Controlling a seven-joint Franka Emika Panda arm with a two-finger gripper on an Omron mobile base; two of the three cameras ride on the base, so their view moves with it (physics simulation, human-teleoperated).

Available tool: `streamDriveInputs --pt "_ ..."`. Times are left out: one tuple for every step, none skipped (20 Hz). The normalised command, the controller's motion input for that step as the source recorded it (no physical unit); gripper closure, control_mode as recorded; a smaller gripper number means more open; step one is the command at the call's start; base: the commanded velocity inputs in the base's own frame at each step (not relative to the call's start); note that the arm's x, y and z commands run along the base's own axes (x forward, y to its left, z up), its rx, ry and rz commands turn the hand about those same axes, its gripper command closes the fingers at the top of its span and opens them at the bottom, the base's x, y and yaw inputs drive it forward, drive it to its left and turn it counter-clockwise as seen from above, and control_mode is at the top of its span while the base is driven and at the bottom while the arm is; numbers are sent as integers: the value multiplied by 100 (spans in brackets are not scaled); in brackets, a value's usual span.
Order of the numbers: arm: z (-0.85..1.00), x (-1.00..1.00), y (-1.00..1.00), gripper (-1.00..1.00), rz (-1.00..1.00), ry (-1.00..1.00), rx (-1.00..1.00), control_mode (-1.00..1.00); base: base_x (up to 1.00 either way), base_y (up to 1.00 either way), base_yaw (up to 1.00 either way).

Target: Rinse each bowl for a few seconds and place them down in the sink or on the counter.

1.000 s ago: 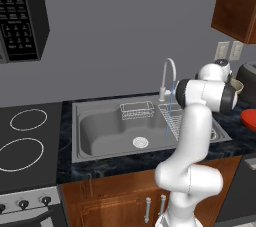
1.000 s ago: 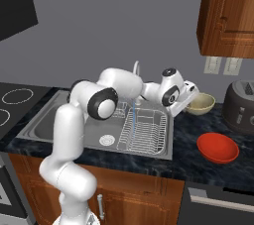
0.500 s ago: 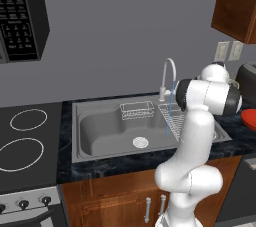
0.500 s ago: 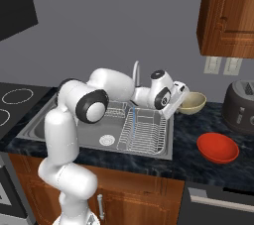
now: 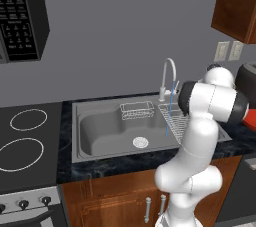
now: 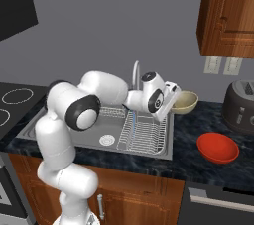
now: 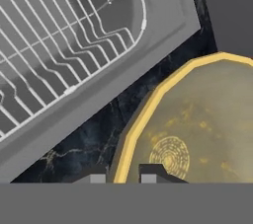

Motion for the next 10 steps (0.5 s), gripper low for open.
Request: streamDriveInputs --pt "25 -1 25 100 6 6 0 -100 0 0 0" --pt "21 0 24 100 6 7 0 -100 0 0 0" --pt "19 0 24 100 5 7 0 -100 0 0 0" --pt "16 -1 19 100 5 6 0 -100 0 0 0" --pt "17 -4 20 100 5 5 0 -100 0 0 0" --pt "19 -3 18 100 5 5 0 -100 0 0 0" --pt "20 -2 19 100 5 6 0 -100 0 0 0" --pt "23 -2 24 100 5 6 0 -100 0 0 0" --pt "25 0 22 100 5 8 0 -100 0 0 0" --pt "26 0 23 100 5 8 0 -100 0 0 0"
